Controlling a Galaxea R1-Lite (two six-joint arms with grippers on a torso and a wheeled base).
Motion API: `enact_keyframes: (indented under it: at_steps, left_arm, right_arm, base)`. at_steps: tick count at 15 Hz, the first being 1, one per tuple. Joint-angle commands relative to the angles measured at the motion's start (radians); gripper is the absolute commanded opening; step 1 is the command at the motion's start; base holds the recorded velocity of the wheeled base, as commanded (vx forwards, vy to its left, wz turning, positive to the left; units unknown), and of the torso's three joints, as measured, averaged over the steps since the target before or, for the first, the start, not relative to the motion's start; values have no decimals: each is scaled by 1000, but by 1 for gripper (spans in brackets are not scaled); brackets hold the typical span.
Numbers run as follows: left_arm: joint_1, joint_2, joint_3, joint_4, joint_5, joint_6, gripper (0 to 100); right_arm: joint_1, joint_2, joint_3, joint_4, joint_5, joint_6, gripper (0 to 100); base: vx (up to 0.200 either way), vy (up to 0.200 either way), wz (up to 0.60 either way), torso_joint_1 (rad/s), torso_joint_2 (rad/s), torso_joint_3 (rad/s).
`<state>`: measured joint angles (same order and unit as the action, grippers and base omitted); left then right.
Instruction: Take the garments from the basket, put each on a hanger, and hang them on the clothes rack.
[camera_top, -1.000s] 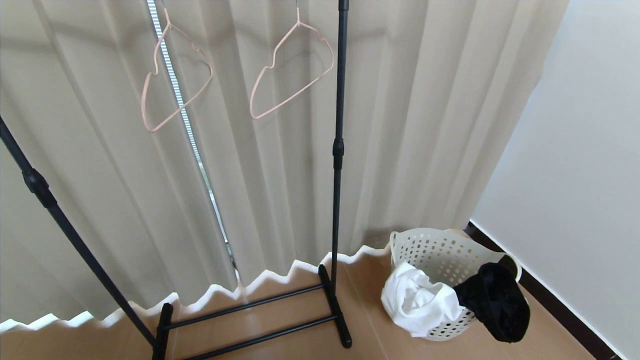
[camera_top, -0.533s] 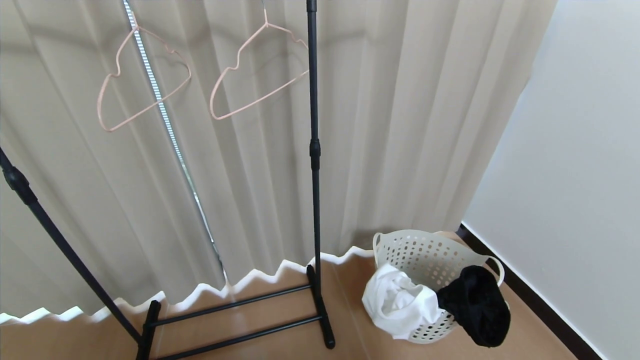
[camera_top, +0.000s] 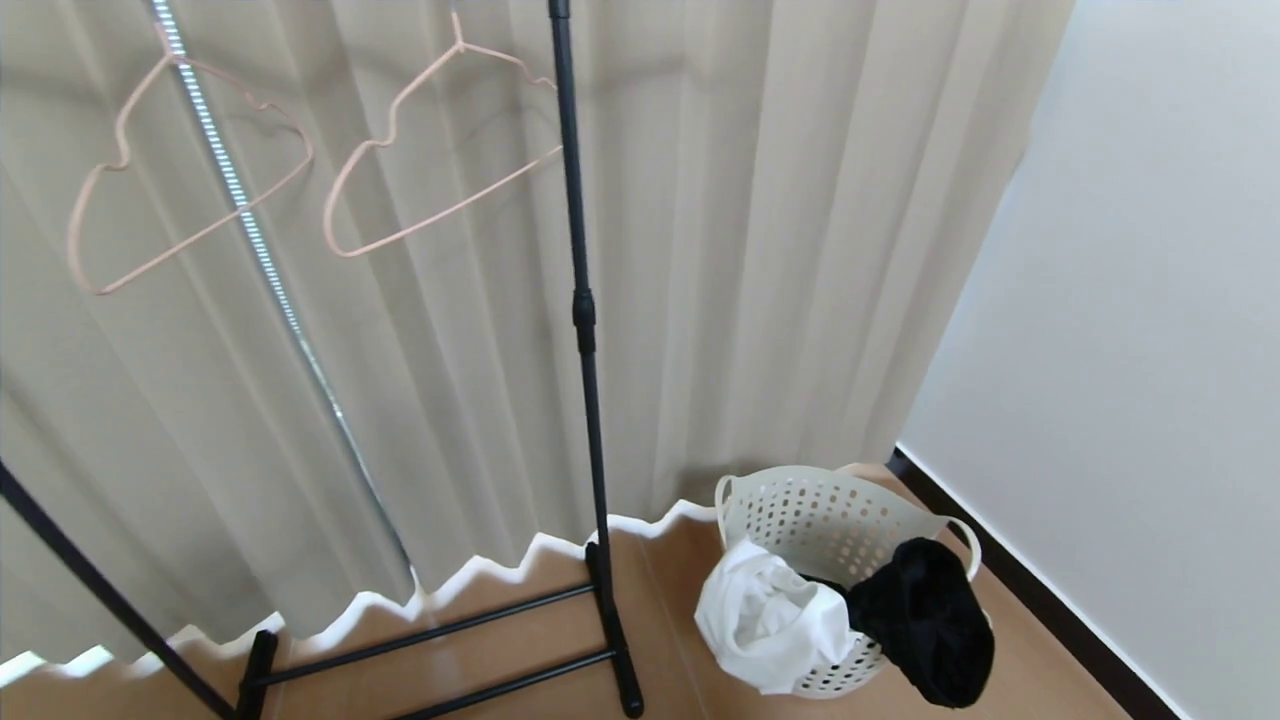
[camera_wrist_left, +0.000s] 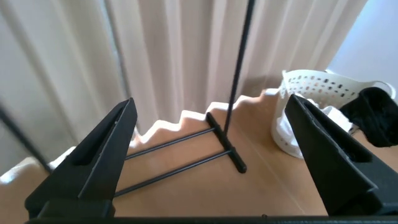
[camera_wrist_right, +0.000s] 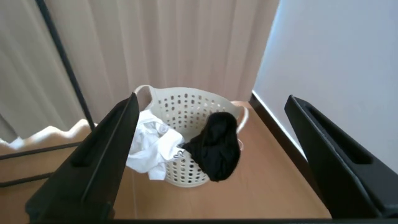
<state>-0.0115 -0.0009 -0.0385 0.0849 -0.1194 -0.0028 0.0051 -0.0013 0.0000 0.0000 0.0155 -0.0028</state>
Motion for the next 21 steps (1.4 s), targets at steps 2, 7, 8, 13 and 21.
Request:
enact_keyframes:
  at_steps: [2, 7, 8, 13, 21]
  left_arm:
    - [1, 1, 0, -1, 0, 0, 100]
    - [1, 1, 0, -1, 0, 0, 100]
    - [1, 1, 0, -1, 0, 0, 100]
    - [1, 1, 0, -1, 0, 0, 100]
    - [1, 1, 0, -1, 1, -5, 100]
  right_arm:
    - [1, 1, 0, 0, 0, 0, 100]
    - [1, 1, 0, 0, 0, 0, 100]
    - [1, 1, 0, 0, 0, 0, 100]
    - [1, 1, 0, 0, 0, 0, 100]
    - [1, 1, 0, 0, 0, -2, 100]
  base:
    - [0, 0, 0, 0, 0, 0]
    - [0, 0, 0, 0, 0, 0]
    - [0, 0, 0, 0, 0, 0]
    - [0, 0, -360, -1, 1, 2]
    - [0, 0, 0, 0, 0, 0]
